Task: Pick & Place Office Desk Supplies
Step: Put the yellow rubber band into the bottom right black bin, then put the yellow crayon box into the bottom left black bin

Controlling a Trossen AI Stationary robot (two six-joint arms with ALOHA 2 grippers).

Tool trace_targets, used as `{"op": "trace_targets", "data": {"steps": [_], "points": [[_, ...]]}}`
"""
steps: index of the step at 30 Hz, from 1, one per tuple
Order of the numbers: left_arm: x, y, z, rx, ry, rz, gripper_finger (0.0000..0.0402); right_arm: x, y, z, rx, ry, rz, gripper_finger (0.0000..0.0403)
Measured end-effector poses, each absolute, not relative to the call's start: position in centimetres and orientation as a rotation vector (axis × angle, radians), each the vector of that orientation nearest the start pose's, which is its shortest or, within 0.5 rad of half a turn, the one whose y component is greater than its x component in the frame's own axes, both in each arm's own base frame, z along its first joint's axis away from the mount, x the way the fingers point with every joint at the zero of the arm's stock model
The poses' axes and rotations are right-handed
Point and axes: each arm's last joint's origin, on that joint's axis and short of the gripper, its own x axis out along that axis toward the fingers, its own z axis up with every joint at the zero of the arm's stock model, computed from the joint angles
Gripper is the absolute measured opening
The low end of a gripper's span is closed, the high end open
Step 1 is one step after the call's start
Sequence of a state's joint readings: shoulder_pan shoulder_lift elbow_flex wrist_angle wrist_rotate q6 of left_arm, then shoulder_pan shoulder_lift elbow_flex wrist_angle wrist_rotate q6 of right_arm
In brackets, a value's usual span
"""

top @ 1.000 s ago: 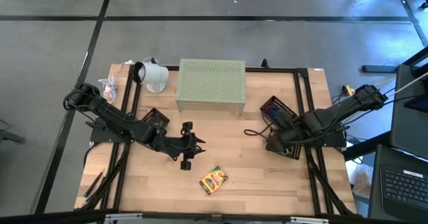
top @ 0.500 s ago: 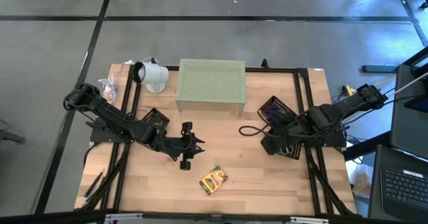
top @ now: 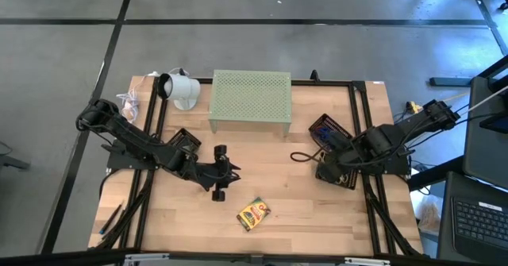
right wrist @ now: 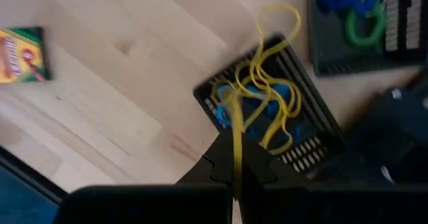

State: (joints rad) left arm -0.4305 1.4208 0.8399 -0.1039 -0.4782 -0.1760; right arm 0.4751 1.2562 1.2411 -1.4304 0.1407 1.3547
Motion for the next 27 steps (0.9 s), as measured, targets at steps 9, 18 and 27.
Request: {"op": "trace_targets", "data": {"steps": [9,18,27], "points": [[26.9,-10.9,22.0,0.113,0.618,0.108,0.0139,17.0,8.5,29.3,0.696,1.360,-0.748,0.0000],[26.9,-10.9,22.0,0.114,0.618,0.107,0.0139,16.2,8.4,26.8,0.709,1.504,-0.798,0.0008],[26.9,-10.9,22.0,0.114,0.618,0.107,0.0139,16.2,8.3,26.7,0.695,1.488,-0.807,0.0066]]}}
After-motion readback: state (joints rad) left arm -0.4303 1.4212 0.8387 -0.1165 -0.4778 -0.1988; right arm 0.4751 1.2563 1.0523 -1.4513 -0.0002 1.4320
